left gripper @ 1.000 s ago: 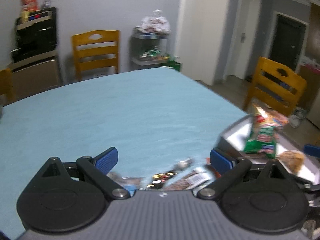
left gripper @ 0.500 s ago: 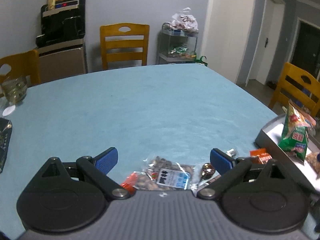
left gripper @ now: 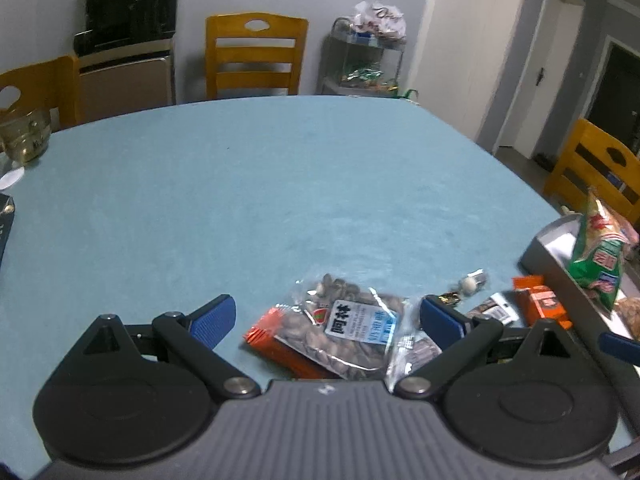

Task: Organize snacks
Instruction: 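Lower left tool onto clear seed bag while right tool approaches white-and-gold pastry packet, then close left tool on the seed bag while right tool grasps the white-and-gold pastry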

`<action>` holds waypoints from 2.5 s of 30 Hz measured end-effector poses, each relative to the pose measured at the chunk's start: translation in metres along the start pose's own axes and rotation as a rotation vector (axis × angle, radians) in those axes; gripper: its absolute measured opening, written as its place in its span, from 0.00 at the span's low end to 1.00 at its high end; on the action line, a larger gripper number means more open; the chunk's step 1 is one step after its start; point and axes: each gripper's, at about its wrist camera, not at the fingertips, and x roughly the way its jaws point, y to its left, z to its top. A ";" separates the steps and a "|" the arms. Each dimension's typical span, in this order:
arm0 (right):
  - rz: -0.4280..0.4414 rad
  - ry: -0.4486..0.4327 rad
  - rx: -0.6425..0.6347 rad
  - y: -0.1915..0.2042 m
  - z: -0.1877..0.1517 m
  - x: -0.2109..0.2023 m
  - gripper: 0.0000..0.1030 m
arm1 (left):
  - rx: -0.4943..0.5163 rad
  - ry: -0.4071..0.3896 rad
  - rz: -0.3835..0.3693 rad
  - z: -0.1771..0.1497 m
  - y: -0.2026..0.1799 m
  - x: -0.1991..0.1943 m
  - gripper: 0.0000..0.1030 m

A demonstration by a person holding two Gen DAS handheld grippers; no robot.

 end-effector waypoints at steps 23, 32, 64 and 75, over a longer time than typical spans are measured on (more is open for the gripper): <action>0.039 0.013 0.001 0.023 -0.011 0.036 0.99 | 0.000 -0.009 -0.026 -0.016 -0.005 0.037 0.97; 0.047 0.009 0.031 0.021 -0.009 0.040 0.95 | -0.007 0.009 -0.025 -0.019 -0.005 0.045 0.97; 0.022 0.027 0.087 0.013 -0.011 0.044 0.58 | 0.097 -0.047 0.012 -0.030 -0.018 0.068 0.80; 0.036 0.013 0.133 0.004 -0.012 0.041 0.52 | 0.080 -0.054 -0.007 -0.027 -0.010 0.064 0.58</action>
